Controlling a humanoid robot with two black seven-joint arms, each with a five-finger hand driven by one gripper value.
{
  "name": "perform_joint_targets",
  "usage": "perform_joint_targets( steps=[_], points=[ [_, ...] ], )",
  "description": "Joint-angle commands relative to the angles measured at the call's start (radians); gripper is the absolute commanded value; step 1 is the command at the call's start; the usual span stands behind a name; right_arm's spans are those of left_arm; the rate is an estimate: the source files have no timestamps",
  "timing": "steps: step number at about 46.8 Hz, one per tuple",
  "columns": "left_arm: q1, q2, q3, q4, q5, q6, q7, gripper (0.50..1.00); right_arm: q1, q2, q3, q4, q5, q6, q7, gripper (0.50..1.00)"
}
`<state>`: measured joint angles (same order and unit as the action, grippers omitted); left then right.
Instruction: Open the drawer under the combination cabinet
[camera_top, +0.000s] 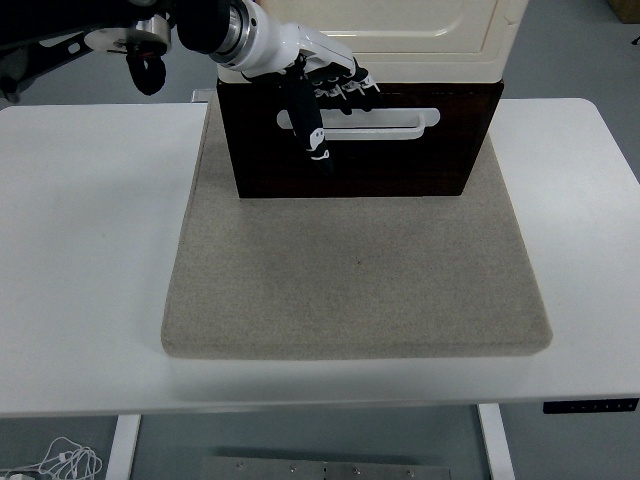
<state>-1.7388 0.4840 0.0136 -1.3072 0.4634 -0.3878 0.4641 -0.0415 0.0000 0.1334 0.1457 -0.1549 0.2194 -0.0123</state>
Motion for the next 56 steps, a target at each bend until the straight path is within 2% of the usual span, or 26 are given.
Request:
perform_joint_targets(
  steps=[1,35,56],
  points=[
    [0.01,-0.005,0.0,0.002,0.0,0.001,0.001,1.0,0.0,0.0,0.0,0.0,0.0,0.0,0.0,0.926],
    [0.059,-0.059,-0.009,0.039,0.032,0.055,-0.001,1.0,0.0,0.0,0.0,0.0,0.0,0.0,0.0,0.926],
    [0.074,-0.07,-0.015,0.062,0.052,0.063,-0.001,1.0,0.0,0.0,0.0,0.0,0.0,0.0,0.0,0.926]
  ],
)
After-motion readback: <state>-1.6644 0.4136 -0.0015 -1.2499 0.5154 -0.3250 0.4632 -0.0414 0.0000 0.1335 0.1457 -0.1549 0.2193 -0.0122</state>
